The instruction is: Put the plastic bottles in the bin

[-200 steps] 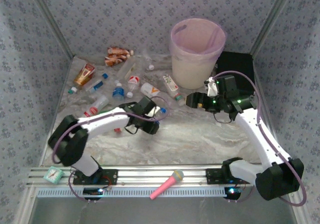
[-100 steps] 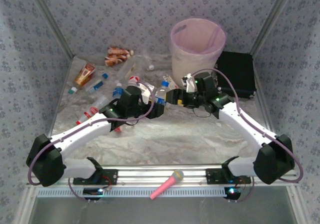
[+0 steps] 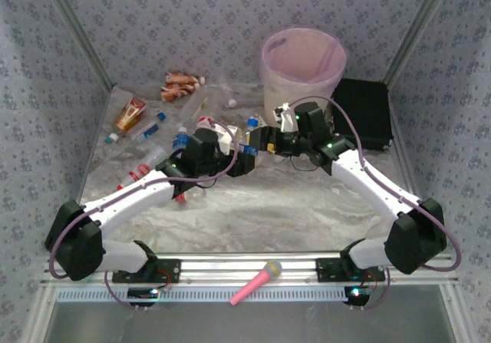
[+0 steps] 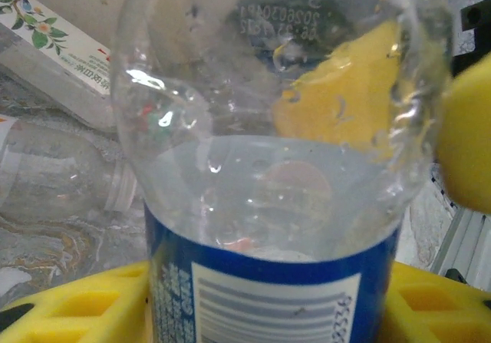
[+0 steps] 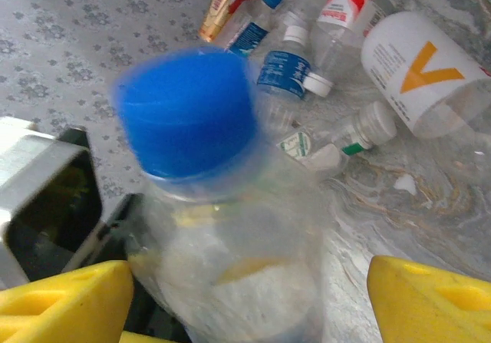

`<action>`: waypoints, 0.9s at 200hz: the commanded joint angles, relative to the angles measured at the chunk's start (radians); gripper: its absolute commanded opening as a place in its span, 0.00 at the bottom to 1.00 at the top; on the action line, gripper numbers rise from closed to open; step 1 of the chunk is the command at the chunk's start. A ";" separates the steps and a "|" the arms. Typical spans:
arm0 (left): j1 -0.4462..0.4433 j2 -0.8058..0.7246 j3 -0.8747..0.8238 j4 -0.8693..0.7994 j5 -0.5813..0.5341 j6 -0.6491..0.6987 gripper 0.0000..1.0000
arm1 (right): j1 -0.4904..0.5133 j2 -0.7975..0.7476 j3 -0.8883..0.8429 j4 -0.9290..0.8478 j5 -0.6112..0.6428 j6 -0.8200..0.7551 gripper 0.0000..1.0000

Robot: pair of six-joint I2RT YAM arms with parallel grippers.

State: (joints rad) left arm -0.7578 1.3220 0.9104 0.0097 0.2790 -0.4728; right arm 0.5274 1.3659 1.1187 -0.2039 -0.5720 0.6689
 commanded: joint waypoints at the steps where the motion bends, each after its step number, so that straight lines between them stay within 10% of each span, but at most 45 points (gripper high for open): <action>1: -0.026 0.013 0.052 0.058 0.092 0.013 0.58 | 0.027 0.020 0.066 0.023 0.003 -0.029 0.79; 72: -0.024 -0.019 0.051 0.072 0.088 0.014 0.64 | 0.032 0.054 0.138 -0.034 0.027 -0.075 0.62; 126: 0.011 -0.108 0.030 0.026 0.055 0.014 0.87 | -0.022 0.048 0.236 -0.140 0.047 -0.167 0.55; 180: 0.238 -0.251 0.092 -0.313 -0.107 0.034 0.96 | -0.156 0.090 0.524 -0.305 0.147 -0.349 0.53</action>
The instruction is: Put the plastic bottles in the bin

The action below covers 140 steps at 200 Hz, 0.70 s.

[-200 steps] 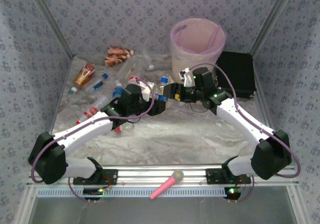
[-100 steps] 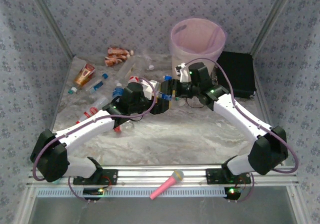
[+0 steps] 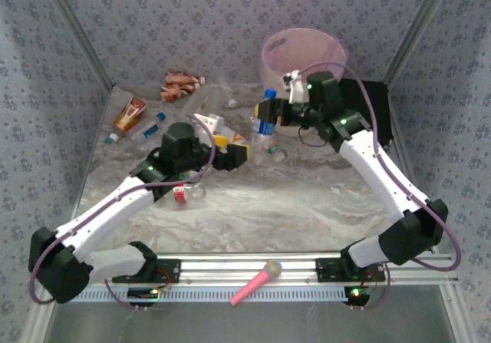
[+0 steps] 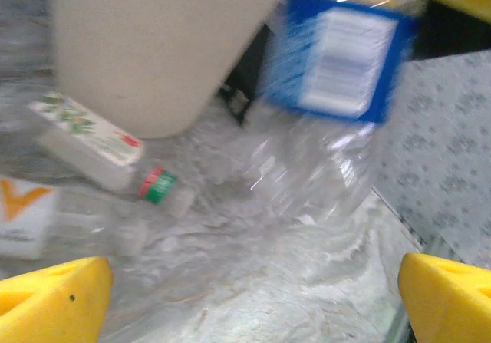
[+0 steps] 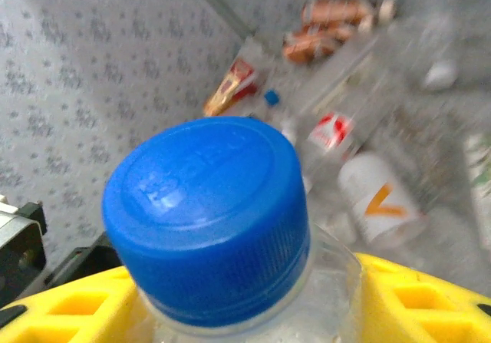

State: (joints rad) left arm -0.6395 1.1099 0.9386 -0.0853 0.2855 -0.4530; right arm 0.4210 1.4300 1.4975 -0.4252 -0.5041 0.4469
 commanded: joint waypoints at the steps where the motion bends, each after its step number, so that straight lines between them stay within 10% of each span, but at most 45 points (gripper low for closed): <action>1: 0.127 -0.038 0.068 -0.218 -0.123 0.014 0.96 | -0.051 0.028 0.153 -0.084 0.081 -0.131 0.53; 110: 0.641 0.271 0.292 -0.330 -0.325 0.128 0.95 | -0.233 0.812 1.270 -0.535 0.320 -0.235 0.52; 140: 0.748 0.399 0.369 -0.313 -0.330 0.131 0.95 | -0.240 0.879 1.239 -0.516 0.326 -0.242 0.51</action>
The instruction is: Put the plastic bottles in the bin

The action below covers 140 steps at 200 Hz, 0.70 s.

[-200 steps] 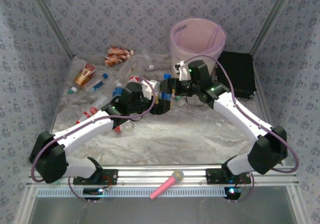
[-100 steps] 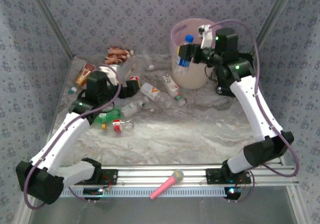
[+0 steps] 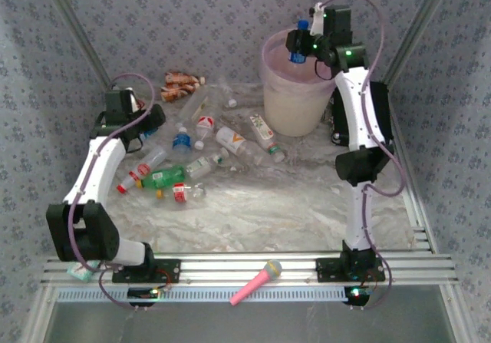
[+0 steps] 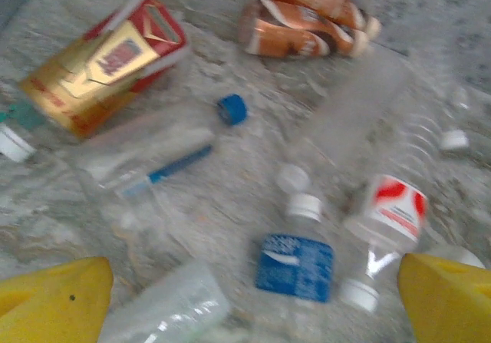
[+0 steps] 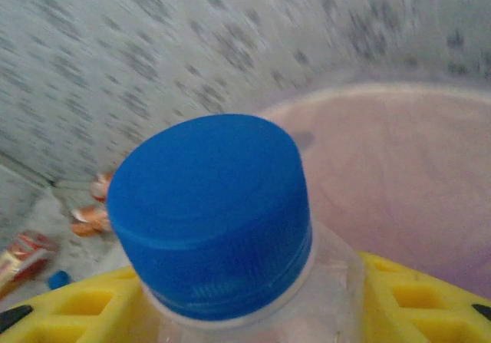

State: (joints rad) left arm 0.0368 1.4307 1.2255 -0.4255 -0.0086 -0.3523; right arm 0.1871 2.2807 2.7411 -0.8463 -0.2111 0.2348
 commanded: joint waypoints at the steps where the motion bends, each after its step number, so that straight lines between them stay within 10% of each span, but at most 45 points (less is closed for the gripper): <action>1: 0.073 0.084 0.085 0.027 -0.037 0.031 0.95 | -0.007 0.027 -0.010 -0.094 0.034 -0.031 0.51; 140: 0.184 0.570 0.556 -0.151 -0.098 0.217 0.99 | 0.104 -0.210 -0.508 -0.283 0.226 -0.142 0.51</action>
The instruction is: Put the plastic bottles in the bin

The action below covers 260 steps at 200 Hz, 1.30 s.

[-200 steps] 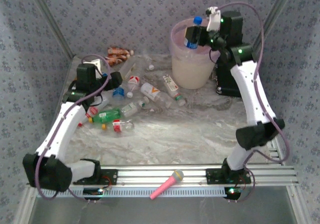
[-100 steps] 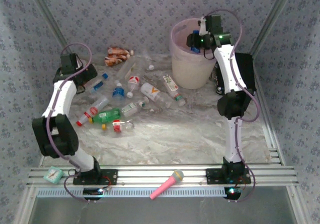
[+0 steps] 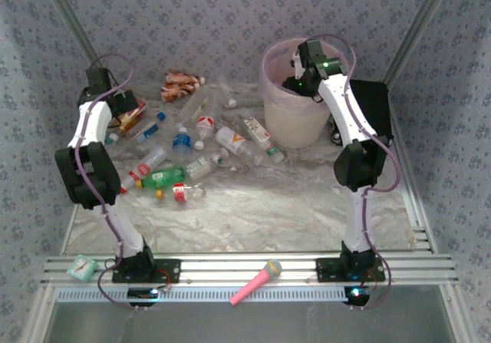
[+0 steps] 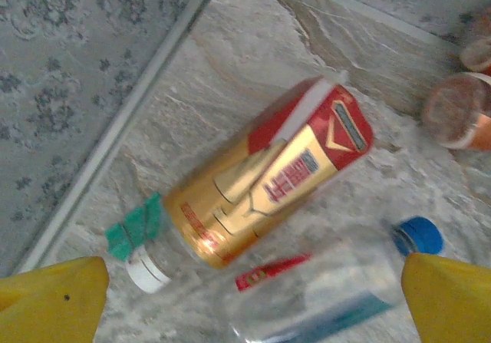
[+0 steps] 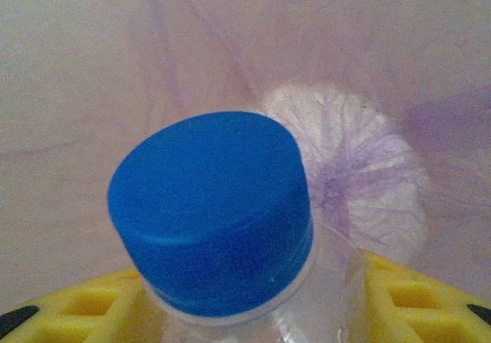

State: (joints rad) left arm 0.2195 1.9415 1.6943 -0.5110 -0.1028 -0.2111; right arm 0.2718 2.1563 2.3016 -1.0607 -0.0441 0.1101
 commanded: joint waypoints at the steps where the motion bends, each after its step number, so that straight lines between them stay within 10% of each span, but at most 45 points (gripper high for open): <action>1: 0.001 0.062 0.091 -0.066 -0.004 0.079 0.99 | 0.020 -0.088 -0.073 -0.068 0.060 -0.017 0.51; 64: 0.006 0.250 0.329 -0.193 0.013 0.244 1.00 | -0.007 -0.109 -0.167 -0.037 0.050 0.000 0.53; 171: 0.008 0.403 0.474 -0.240 0.064 0.385 1.00 | -0.027 -0.190 -0.086 -0.043 -0.106 -0.052 0.91; 260: 0.025 0.528 0.591 -0.339 0.043 0.376 0.93 | -0.057 -0.491 -0.290 0.169 -0.154 -0.030 0.94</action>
State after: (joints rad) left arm 0.2291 2.4329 2.2391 -0.7975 -0.0433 0.1574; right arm 0.2180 1.7042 2.0590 -0.9512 -0.1814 0.0780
